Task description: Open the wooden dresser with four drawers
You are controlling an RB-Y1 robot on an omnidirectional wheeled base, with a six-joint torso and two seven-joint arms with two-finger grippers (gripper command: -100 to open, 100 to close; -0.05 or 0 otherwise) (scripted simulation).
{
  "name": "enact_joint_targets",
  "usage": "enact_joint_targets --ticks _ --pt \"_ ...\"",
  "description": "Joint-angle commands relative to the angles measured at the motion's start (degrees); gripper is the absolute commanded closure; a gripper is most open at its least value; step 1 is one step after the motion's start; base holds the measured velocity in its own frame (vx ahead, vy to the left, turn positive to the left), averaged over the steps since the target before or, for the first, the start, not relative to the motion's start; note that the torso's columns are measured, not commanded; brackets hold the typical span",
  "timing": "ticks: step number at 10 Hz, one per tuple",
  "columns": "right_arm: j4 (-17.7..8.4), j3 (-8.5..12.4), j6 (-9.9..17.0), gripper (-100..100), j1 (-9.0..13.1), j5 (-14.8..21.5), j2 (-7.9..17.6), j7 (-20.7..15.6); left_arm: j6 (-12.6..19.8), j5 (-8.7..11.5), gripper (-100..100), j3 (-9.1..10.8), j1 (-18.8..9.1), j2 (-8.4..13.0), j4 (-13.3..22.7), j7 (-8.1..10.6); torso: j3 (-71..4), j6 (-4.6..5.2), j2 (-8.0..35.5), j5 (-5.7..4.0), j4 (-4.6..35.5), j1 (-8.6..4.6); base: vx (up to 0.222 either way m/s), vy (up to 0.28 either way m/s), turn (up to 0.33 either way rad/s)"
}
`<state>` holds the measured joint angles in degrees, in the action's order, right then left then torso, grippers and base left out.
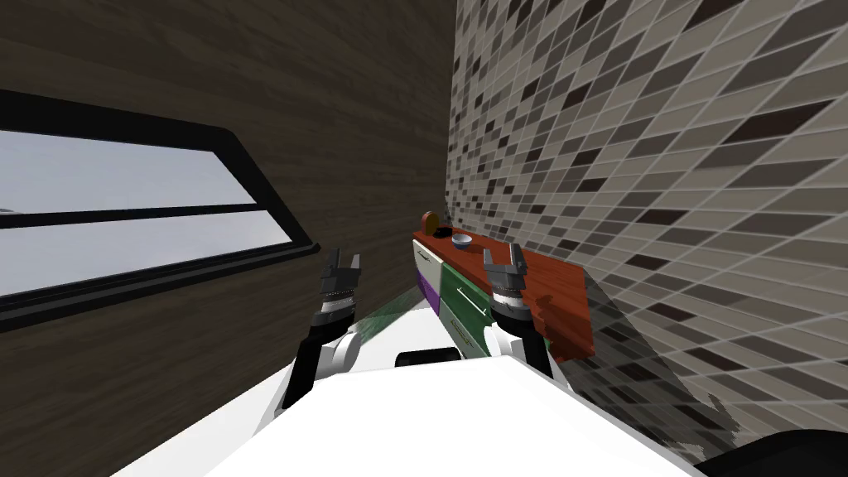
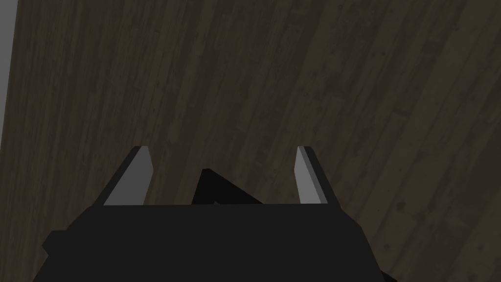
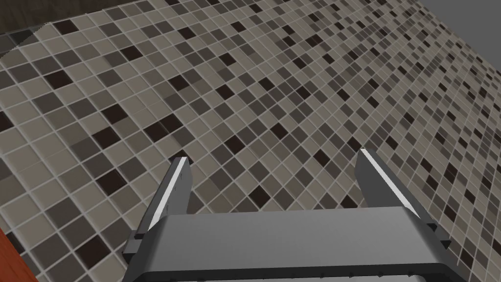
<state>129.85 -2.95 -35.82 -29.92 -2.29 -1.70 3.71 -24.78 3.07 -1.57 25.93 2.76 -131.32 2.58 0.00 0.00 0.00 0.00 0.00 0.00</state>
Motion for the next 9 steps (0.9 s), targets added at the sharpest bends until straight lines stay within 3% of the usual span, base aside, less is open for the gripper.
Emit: enact_joint_targets --ticks 1,9 --pt "0.0 0.0 0.0 0 0.0 0.0 0.0 0.0 0.0 0.0 0 0.0 0.0 0.0 0.0 0.0 -4.7 0.0 2.3 0.0 2.3 0.0 0.0 0.0 0.0" --pt "0.0 0.0 0.0 0 0.0 0.0 0.0 0.0 0.0 0.0 0 0.0 0.0 0.0 0.0 0.0 -70.7 0.0 35.4 0.0 35.4 0.0 0.0 0.0 0.0"
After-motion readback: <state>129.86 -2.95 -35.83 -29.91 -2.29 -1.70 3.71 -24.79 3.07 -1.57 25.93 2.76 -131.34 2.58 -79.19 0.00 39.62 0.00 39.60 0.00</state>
